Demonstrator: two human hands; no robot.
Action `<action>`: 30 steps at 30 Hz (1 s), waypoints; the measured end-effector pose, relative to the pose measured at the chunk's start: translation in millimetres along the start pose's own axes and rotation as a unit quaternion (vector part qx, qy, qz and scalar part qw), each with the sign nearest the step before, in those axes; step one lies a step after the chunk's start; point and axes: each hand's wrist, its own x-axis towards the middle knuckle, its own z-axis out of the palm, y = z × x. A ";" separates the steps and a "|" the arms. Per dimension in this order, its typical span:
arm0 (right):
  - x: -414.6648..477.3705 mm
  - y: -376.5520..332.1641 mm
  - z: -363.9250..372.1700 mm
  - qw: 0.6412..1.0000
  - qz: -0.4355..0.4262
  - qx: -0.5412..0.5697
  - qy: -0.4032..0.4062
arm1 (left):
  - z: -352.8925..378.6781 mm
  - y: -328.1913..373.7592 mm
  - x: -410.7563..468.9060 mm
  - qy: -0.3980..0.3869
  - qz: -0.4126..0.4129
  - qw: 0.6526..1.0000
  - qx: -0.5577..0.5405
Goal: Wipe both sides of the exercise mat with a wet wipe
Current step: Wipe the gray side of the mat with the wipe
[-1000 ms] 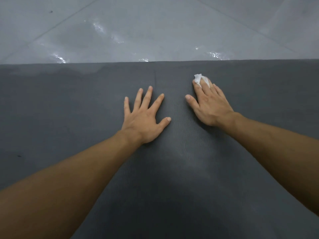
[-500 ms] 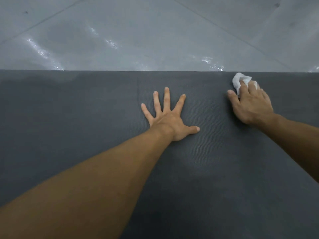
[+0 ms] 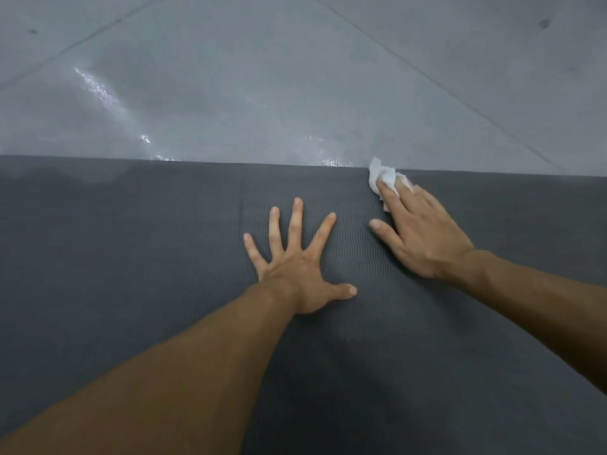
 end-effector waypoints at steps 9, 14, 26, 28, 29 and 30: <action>-46.9 47.9 5.4 0.998 0.068 0.006 0.008 | -3.6 -1.2 -1.6 -0.010 -0.007 1.000 0.009; -48.5 47.8 10.3 0.996 0.070 0.023 0.057 | -4.4 0.6 -1.9 -0.005 -0.020 1.000 0.012; -49.5 52.1 9.6 0.996 0.045 0.016 0.074 | -2.3 4.2 -3.8 0.015 -0.032 0.999 0.010; -48.9 52.4 8.8 0.996 0.047 0.010 0.069 | -2.0 3.5 -2.5 0.015 -0.034 0.999 0.013; -48.4 53.1 9.0 0.997 0.048 0.006 0.064 | -2.4 3.7 -2.3 0.012 -0.036 0.999 0.014; -49.0 52.9 9.3 0.997 0.048 0.004 0.058 | -3.3 4.6 -3.9 0.006 -0.039 0.999 0.016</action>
